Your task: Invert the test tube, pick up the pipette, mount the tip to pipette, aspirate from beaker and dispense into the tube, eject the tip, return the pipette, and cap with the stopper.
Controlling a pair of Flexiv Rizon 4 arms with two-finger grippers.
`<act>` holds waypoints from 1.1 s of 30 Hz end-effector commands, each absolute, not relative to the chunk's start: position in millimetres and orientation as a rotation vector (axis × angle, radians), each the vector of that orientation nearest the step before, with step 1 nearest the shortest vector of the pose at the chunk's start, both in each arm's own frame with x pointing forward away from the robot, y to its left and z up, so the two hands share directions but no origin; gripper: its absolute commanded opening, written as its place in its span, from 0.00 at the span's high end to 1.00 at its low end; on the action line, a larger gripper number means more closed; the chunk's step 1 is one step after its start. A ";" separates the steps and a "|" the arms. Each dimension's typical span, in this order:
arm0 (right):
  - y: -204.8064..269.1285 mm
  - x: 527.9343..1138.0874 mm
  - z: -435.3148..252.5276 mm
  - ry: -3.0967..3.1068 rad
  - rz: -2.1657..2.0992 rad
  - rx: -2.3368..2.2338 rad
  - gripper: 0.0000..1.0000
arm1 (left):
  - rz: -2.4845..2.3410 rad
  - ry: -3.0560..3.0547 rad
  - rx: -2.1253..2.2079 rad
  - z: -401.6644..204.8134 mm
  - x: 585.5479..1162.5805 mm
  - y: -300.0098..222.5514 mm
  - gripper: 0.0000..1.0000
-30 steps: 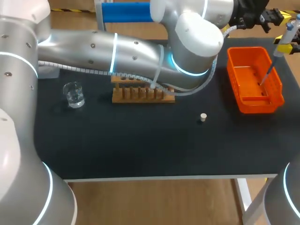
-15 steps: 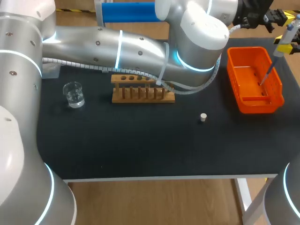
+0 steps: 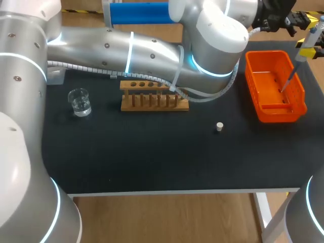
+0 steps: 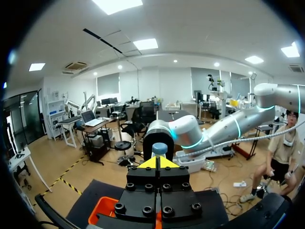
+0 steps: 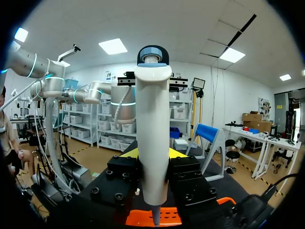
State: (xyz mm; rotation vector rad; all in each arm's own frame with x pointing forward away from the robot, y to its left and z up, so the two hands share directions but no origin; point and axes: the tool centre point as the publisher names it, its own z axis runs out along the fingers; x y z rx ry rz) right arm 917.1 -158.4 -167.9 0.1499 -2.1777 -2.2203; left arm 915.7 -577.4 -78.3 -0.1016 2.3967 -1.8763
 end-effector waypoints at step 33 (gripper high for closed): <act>-158.8 917.3 -166.6 -2.179 -2.219 0.152 1.00 | -2.153 2.147 -0.079 -98.9 914.9 -581.5 1.00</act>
